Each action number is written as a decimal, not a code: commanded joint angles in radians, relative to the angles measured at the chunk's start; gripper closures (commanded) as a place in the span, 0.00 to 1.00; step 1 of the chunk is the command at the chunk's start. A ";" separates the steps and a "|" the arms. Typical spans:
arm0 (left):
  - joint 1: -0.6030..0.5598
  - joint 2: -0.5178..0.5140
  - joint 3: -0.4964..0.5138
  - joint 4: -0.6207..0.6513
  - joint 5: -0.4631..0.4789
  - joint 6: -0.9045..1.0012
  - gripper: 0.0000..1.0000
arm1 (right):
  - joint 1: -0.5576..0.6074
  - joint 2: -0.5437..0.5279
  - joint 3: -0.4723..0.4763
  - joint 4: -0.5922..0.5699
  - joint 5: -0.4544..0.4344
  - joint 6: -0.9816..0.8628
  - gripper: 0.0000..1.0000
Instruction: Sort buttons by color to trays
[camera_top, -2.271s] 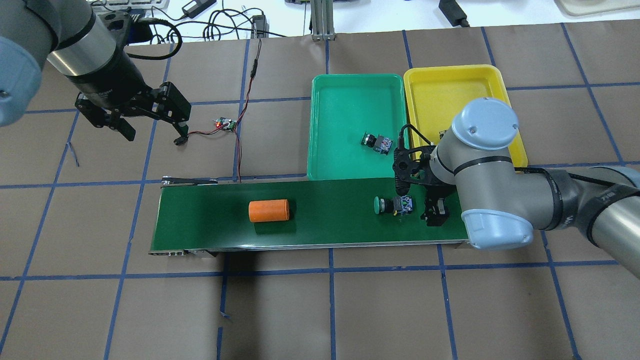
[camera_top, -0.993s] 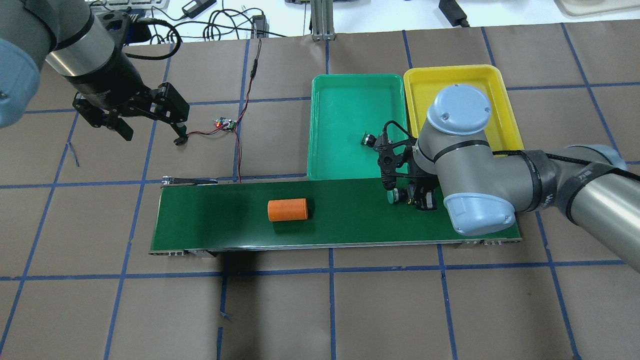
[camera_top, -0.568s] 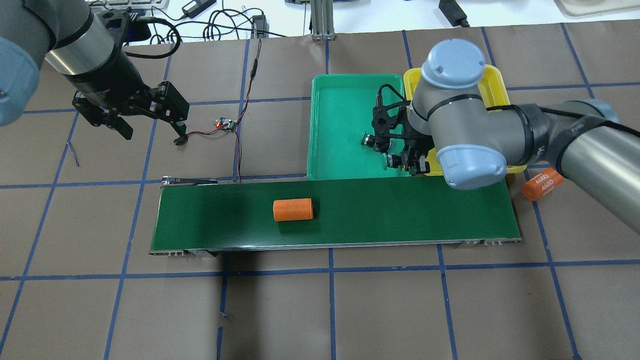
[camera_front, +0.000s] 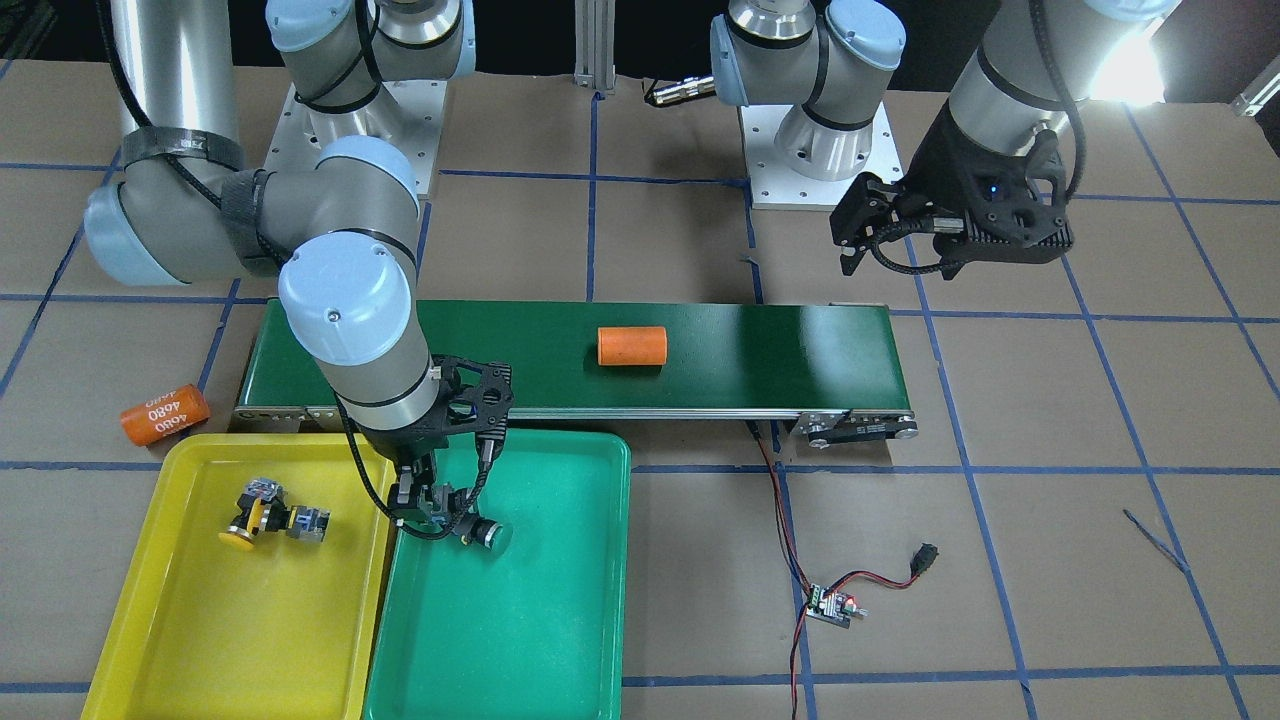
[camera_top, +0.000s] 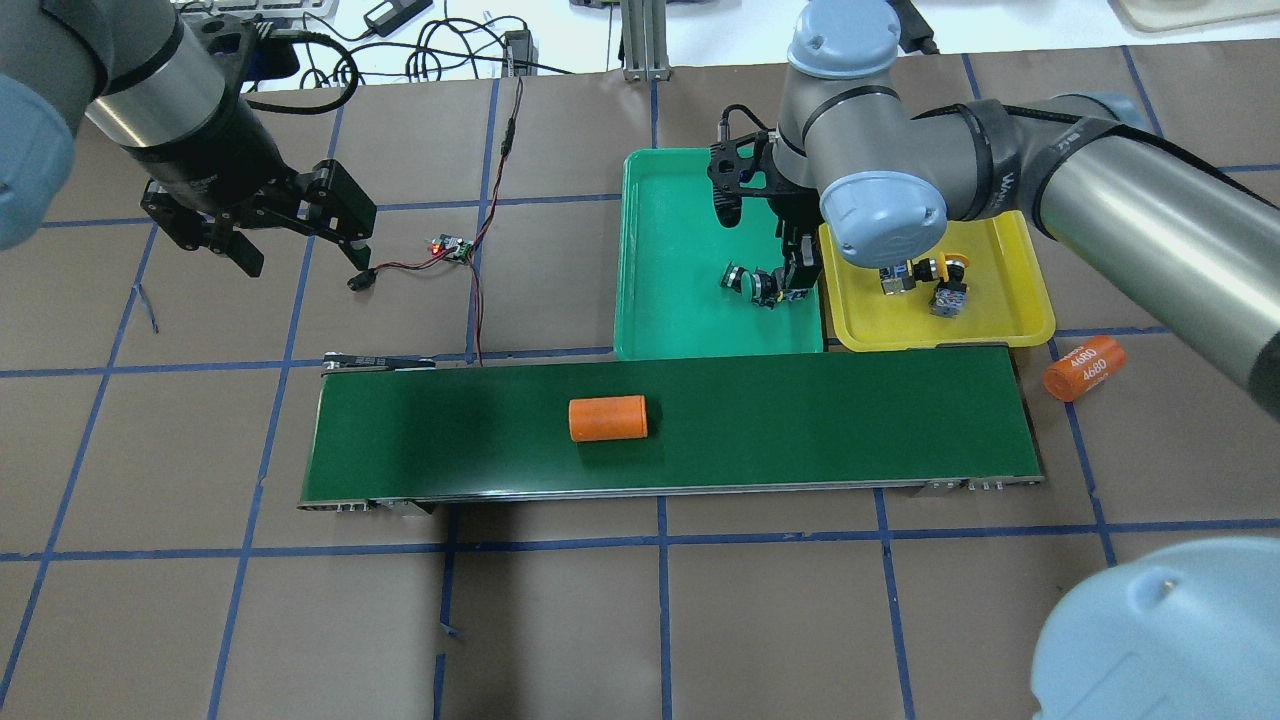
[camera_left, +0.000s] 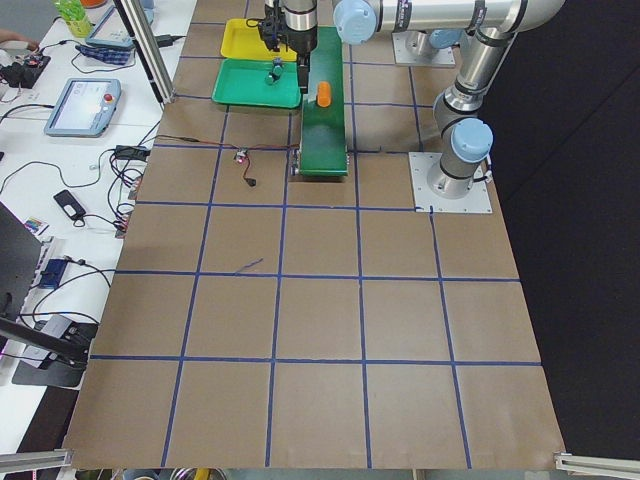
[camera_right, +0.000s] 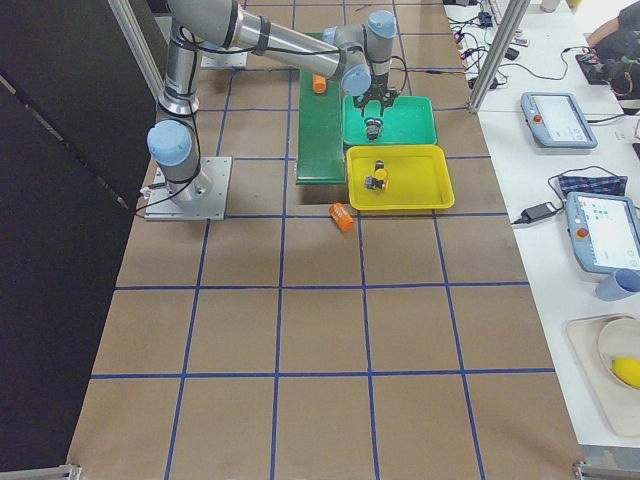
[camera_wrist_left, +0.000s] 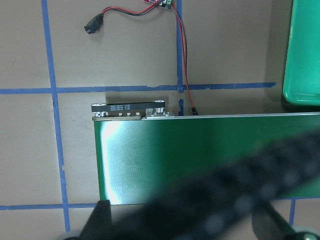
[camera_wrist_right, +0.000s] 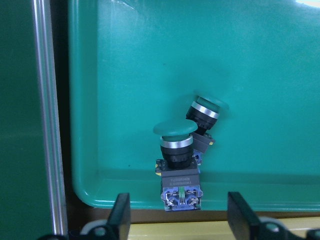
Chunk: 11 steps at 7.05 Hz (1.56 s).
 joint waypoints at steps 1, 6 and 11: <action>0.001 0.003 -0.007 0.000 0.001 -0.001 0.00 | -0.013 -0.037 -0.039 0.091 0.010 0.007 0.00; 0.004 -0.006 0.006 0.000 -0.001 0.000 0.00 | -0.016 -0.403 -0.099 0.534 0.020 0.015 0.00; 0.002 -0.008 -0.007 0.000 -0.001 0.000 0.00 | -0.010 -0.456 -0.076 0.519 0.021 0.030 0.00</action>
